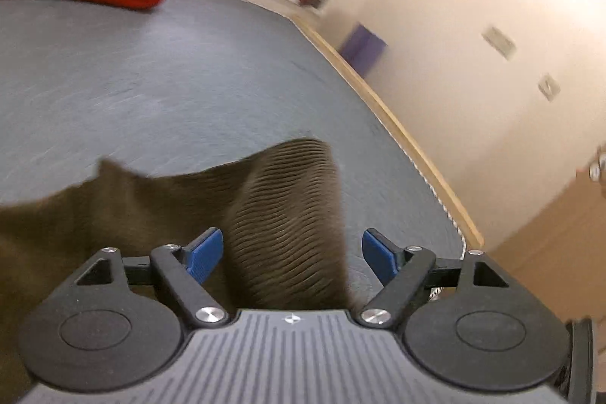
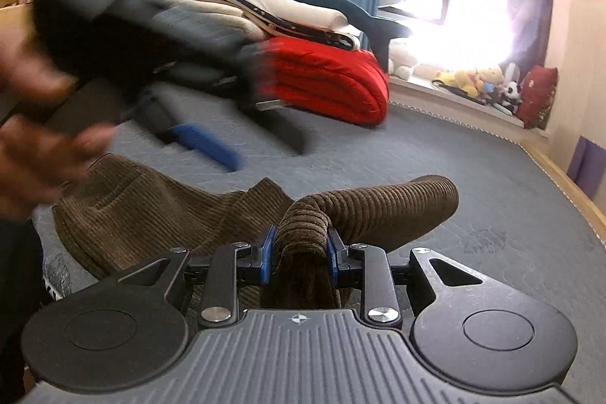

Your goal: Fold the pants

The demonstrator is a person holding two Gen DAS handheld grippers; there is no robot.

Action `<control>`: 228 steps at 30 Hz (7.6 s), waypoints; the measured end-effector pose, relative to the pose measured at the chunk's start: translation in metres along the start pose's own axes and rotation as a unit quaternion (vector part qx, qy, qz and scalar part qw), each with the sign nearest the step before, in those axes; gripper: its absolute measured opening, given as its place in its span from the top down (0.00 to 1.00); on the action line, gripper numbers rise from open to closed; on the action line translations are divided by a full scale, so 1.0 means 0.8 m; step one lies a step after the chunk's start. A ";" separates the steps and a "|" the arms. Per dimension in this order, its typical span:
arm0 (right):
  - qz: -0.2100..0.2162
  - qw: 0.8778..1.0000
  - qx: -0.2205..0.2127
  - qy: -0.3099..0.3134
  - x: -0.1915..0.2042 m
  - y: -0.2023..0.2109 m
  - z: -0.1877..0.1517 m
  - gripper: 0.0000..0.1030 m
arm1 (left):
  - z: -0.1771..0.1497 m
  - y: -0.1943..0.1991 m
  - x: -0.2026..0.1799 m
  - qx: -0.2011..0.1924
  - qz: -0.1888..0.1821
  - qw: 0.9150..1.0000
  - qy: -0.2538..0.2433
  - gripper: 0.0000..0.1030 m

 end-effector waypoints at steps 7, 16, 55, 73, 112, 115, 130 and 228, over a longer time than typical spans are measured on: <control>0.022 0.998 -0.008 0.050 0.016 0.006 -0.009 0.72 | 0.010 -0.093 -0.056 0.092 0.077 0.987 -0.107 0.18; 0.033 0.998 -0.006 0.053 0.015 0.007 -0.008 0.72 | -0.009 -0.128 -0.045 0.141 0.148 0.969 -0.138 0.45; 0.201 0.917 0.176 -0.298 0.040 -0.146 0.015 0.24 | -0.099 0.204 0.477 -0.007 0.200 0.932 0.302 0.15; 0.172 0.894 0.248 -0.330 0.091 -0.261 0.020 0.65 | -0.104 0.135 0.453 -0.018 0.183 0.951 0.250 0.40; 0.027 0.937 0.290 -0.191 -0.190 -0.098 -0.080 0.64 | -0.142 -0.032 0.111 0.060 0.218 0.971 -0.080 0.54; 0.011 0.935 0.322 -0.150 -0.175 -0.099 -0.094 0.59 | -0.117 -0.011 0.096 0.045 0.224 0.969 -0.090 0.43; -0.079 0.959 0.161 -0.221 -0.122 0.029 -0.028 0.12 | -0.157 0.034 0.008 0.001 0.261 0.965 0.000 0.00; -0.110 0.930 0.284 -0.204 -0.093 -0.056 -0.073 0.11 | -0.160 -0.038 0.078 0.004 0.269 0.962 -0.039 0.00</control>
Point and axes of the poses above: each gripper's, at about its wrist camera, not at the fingertips, and y roughly against the way its jaws point, x to its left, z to its top, the point moved 3 cm from there along -y, roughly the way its jaws point
